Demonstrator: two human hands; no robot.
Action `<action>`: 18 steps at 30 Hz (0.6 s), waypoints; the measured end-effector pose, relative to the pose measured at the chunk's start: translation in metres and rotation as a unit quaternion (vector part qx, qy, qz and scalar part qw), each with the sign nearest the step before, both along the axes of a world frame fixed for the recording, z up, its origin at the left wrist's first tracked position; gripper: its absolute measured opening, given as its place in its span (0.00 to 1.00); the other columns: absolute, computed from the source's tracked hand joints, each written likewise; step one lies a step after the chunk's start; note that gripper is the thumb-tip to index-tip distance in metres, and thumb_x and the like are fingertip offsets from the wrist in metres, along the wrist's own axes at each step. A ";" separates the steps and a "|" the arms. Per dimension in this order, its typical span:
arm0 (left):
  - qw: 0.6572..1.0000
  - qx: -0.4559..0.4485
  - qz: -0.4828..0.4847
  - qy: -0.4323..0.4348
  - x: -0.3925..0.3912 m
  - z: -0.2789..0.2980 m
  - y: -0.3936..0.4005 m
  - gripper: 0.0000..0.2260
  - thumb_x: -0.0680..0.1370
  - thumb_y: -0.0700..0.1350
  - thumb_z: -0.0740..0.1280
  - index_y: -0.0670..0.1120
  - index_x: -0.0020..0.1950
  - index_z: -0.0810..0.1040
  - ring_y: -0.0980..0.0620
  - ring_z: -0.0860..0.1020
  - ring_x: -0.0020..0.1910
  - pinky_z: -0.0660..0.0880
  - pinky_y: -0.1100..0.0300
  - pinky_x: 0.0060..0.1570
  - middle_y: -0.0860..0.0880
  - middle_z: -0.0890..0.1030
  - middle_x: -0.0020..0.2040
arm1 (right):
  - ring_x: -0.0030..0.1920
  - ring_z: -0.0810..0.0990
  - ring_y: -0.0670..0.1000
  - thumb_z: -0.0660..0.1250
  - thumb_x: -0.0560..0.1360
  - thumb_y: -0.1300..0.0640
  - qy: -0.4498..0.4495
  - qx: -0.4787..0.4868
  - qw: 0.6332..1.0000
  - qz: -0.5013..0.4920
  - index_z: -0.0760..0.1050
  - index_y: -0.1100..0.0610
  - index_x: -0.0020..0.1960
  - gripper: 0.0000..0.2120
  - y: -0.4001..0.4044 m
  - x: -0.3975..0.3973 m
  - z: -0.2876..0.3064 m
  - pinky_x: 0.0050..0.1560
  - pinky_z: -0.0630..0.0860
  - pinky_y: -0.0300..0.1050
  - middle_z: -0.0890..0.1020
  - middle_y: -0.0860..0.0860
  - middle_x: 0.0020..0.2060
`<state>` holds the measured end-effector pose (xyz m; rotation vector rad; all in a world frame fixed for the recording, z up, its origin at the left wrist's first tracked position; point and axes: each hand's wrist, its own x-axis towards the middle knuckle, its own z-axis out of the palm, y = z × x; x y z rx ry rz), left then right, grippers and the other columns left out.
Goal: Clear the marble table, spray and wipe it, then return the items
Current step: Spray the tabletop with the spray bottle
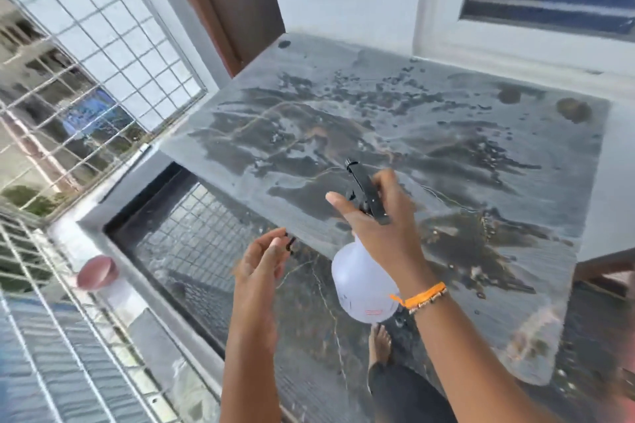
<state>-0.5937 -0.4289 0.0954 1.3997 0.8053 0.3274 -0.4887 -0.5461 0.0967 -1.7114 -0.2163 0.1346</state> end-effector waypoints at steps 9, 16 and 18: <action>0.992 0.042 -0.110 0.049 0.117 -0.013 0.091 0.07 0.78 0.45 0.62 0.53 0.50 0.80 0.51 0.77 0.53 0.70 0.57 0.59 0.50 0.80 0.49 | 0.31 0.71 0.52 0.67 0.75 0.50 0.085 0.036 0.996 0.019 0.75 0.64 0.50 0.16 0.067 0.121 -0.014 0.39 0.69 0.47 0.73 0.56 0.32; 0.987 -0.001 -0.159 0.040 0.200 -0.018 0.138 0.07 0.78 0.46 0.62 0.53 0.51 0.79 0.57 0.77 0.49 0.69 0.62 0.49 0.52 0.80 0.52 | 0.46 0.77 0.51 0.65 0.77 0.54 0.015 -0.007 0.994 0.106 0.74 0.58 0.49 0.07 0.108 0.175 -0.012 0.46 0.71 0.35 0.79 0.54 0.44; 0.986 -0.014 -0.166 0.032 0.218 -0.023 0.152 0.07 0.78 0.45 0.62 0.52 0.51 0.79 0.57 0.77 0.46 0.69 0.63 0.48 0.52 0.80 0.49 | 0.47 0.79 0.46 0.66 0.76 0.57 0.026 0.005 0.996 0.089 0.75 0.58 0.50 0.06 0.121 0.185 -0.015 0.46 0.71 0.30 0.81 0.51 0.46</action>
